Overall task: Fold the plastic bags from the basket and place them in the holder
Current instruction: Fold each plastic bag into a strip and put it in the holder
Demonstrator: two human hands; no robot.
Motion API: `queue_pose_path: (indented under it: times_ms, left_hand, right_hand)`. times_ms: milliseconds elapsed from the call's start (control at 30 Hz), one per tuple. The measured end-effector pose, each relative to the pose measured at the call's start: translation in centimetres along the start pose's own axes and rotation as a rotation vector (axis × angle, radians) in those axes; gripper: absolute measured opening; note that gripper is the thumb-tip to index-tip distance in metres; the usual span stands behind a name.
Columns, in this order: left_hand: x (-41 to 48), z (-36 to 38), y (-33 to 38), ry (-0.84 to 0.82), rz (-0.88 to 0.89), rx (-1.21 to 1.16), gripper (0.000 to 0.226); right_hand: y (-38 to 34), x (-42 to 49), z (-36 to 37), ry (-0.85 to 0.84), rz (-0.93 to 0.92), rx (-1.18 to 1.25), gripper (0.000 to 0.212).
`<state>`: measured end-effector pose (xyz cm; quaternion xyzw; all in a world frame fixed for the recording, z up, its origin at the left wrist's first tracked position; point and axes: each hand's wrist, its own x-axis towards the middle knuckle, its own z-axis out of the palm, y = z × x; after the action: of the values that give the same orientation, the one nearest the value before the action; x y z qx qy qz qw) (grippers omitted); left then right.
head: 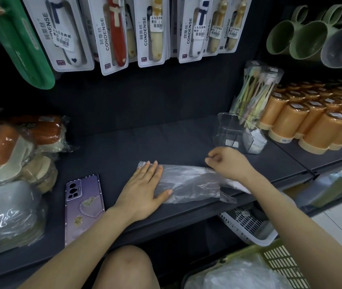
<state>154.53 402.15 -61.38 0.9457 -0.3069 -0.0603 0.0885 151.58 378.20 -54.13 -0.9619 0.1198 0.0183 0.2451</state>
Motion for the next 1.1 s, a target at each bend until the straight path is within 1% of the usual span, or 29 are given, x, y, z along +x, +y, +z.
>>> queue_pose_path:
  times_ms: [33,67,100,133,167,200,233,300,433,500,567,600,667,733,800,867,967,1033,1100]
  left_hand:
    - [0.0,0.1,0.0,0.001,-0.001,0.001,0.125]
    - [0.0,0.1,0.0,0.002,-0.002,-0.001,0.125]
    - [0.0,0.1,0.0,0.004,-0.004,-0.003,0.125]
    - [-0.1,0.1,0.0,0.005,-0.006,-0.003,0.125]
    - [-0.1,0.1,0.0,0.000,-0.011,-0.005,0.124]
    - [-0.1,0.1,0.0,-0.005,-0.018,-0.006,0.124]
    - [-0.2,0.0,0.1,-0.006,-0.026,-0.006,0.124]
    - [-0.2,0.0,0.2,-0.007,-0.037,0.001,0.124]
    - [-0.1,0.0,0.2,-0.013,-0.042,0.016,0.123]
    - [-0.1,0.0,0.1,-0.009,-0.038,0.018,0.122]
    - [-0.2,0.1,0.1,-0.011,-0.038,0.019,0.122]
    - [-0.1,0.1,0.1,-0.012,-0.040,0.022,0.123]
    - [-0.1,0.1,0.2,-0.009,-0.044,0.033,0.123]
    - [-0.1,0.1,0.2,-0.012,-0.042,0.055,0.122]
    - [-0.2,0.1,0.2,-0.030,-0.043,0.067,0.123]
    - [-0.2,0.0,0.2,-0.041,-0.047,0.060,0.125]
    - [0.0,0.1,0.1,-0.036,-0.043,0.060,0.121]
    - [0.0,0.1,0.1,-0.040,-0.033,0.060,0.121]
    - [-0.1,0.1,0.0,-0.055,-0.031,0.055,0.123]
  right_hand:
    - [-0.7,-0.6,0.7,0.174,-0.078,-0.192,0.030]
    - [-1.4,-1.3,1.8,0.317,-0.185,-0.312,0.034]
    - [-2.1,-2.0,3.3,0.379,-0.287,-0.371,0.038]
    - [-2.8,-2.6,4.9,0.358,-0.360,-0.420,0.044]
    - [-3.0,-3.0,6.6,0.290,-0.409,-0.502,0.051]
    - [-3.0,-3.2,7.9,0.188,-0.411,-0.579,0.055]
    - [-2.4,-3.3,8.9,0.127,-0.402,-0.626,0.056]
    - [-0.5,-3.5,8.9,0.067,-0.337,-0.624,0.056]
    - [4.5,-5.3,6.6,0.051,-0.218,-0.569,0.068]
    - [6.4,-6.1,5.1,0.022,-0.173,-0.556,0.083]
    - [6.7,-6.3,4.4,0.065,-0.160,-0.525,0.096]
    - [6.1,-6.2,4.3,0.103,-0.166,-0.506,0.095]
    - [3.6,-5.7,4.8,0.161,-0.216,-0.477,0.086]
    - [1.0,-5.4,6.5,0.151,-0.341,-0.442,0.074]
    - [0.1,-5.2,8.7,0.086,-0.422,-0.490,0.069]
    - [1.1,-5.5,8.9,0.050,-0.408,-0.504,0.070]
    - [4.8,-6.2,7.3,0.140,-0.382,-0.493,0.073]
    - [6.4,-6.7,6.1,0.173,-0.462,-0.484,0.073]
    - [6.4,-7.0,5.7,0.185,-0.628,-0.432,0.065]
